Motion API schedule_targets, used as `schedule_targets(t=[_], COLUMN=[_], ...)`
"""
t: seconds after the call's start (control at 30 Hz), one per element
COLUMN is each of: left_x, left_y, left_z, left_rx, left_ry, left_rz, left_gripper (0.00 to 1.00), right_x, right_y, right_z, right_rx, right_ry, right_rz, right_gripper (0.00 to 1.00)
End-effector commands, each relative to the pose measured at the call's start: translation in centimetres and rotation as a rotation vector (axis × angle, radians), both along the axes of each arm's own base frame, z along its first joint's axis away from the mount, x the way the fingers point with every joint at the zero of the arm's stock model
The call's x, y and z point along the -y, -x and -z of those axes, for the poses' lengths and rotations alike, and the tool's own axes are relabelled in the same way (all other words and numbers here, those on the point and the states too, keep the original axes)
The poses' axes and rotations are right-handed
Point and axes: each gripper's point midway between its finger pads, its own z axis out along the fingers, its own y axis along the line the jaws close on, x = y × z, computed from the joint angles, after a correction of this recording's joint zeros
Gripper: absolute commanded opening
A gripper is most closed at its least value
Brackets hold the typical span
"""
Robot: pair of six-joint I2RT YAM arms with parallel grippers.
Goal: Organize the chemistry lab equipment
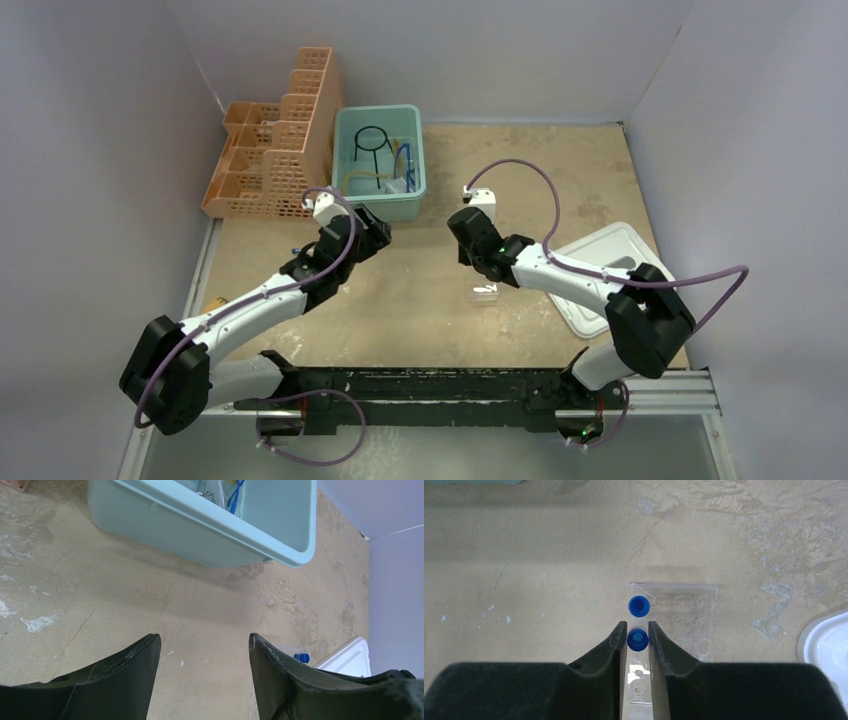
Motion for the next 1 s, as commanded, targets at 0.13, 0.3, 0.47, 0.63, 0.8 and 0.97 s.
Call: schedule_targets(t=[0.13,0.3,0.47,0.63,0.8,0.97], left_x=[-1.1,-2.4,-3.1,-4.4,-5.6,-7.2], left_y=[-0.1,0.2,0.9,1.6,2.6,3.4], left_z=[-0.8,-0.4,0.3,1.1,1.8,2.5], left_rx=[0.049,0.059,0.051,0.036,0.007,-0.045], left_ry=[-0.005,-0.007,0.010,-0.011,-0.041,-0.064], left_rz=[-0.030,-0.085,-0.113,-0.150,-0.179,-0.246], left_gripper=[0.65,0.66,0.66,0.66,0.68,0.68], right_x=[-0.7,-1.1,-1.0,0.0,0.5,-0.2], right_y=[0.2,1.4,2.3,2.7,2.0,1.0], right_z=[-1.1,-1.5,-1.6,-1.9,-3.3,-5.8], right_rx=[-0.013,-0.089,-0.147,-0.173,-0.144,-0.102], right_ry=[-0.033,-0.060,-0.044,-0.012,0.010,-0.013], right_rz=[0.009,0.003,-0.001,0.047,0.082,0.069], right_gripper=[0.44,0.51,0.49,0.49,0.52,0.54])
